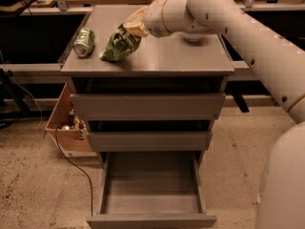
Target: Pick green jalapeno chip bag from bottom drawer and place on counter
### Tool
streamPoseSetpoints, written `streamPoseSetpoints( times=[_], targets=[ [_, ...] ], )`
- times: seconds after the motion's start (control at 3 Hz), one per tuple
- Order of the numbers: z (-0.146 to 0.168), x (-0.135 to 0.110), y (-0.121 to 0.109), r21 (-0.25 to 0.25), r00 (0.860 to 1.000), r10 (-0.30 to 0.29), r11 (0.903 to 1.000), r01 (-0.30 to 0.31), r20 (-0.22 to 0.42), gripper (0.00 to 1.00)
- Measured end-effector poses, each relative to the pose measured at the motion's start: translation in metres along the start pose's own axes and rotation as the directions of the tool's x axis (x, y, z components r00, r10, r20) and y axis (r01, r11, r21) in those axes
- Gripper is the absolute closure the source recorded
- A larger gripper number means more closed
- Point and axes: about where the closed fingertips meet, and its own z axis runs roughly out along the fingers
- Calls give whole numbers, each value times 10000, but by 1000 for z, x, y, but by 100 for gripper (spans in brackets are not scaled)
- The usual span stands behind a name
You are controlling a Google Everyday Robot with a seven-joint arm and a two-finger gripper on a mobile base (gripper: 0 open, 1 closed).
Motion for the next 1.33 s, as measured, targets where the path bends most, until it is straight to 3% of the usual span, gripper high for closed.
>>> streamPoseSetpoints(
  times=[0.33, 1.33],
  targets=[
    [13, 19, -24, 248, 9999, -35, 9997, 32, 116, 88],
    [6, 53, -38, 32, 9938, -1109, 9938, 1109, 42, 22]
  ],
)
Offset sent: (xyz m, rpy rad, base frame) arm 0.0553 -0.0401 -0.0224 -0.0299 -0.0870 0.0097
